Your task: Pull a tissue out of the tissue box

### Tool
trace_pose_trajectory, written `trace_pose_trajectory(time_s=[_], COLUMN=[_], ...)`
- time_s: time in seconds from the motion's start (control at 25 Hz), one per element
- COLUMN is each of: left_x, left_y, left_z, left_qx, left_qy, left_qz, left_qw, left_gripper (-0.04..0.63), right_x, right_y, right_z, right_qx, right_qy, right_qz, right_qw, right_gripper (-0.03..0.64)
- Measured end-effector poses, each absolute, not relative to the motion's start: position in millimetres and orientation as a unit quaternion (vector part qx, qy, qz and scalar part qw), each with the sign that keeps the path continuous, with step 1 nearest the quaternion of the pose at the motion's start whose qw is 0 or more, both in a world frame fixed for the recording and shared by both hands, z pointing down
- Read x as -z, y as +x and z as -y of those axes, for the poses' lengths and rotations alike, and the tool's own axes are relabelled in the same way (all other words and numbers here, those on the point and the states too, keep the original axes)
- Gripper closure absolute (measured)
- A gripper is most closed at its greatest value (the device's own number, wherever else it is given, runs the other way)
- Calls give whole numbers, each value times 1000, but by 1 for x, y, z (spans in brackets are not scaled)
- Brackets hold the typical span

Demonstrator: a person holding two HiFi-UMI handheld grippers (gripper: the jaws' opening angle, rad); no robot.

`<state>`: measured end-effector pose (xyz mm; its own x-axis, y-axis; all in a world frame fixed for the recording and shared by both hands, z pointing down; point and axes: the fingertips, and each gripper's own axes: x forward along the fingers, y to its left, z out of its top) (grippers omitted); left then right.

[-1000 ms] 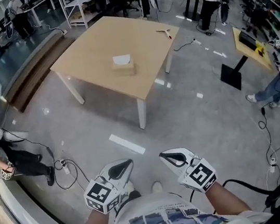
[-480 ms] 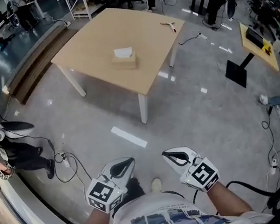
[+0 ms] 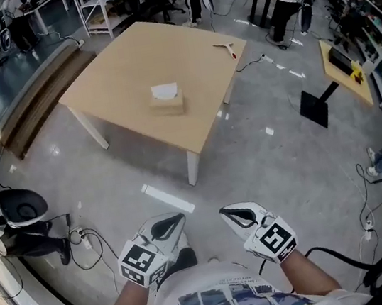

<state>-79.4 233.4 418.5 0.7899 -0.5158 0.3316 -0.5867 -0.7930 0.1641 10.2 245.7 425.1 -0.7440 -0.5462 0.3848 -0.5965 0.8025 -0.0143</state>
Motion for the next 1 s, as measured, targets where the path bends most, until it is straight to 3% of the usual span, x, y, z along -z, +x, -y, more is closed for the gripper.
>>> trace_pose_trajectory(time_s=[0.56,1.0], left_x=[-430,-440], left_y=[-134,-94], left_z=[-131,-63], left_qx=[-134,-143], left_qy=[948,943], left_qz=[256,262], left_qw=[134,150], left_gripper=[592,592], right_x=[-425,-428], right_y=[-61,-24], right_z=[-142,-68], right_qx=[-65,-69], right_qy=[321,302], right_qz=[925,931], right_qw=[191,191], right_gripper=[614,614])
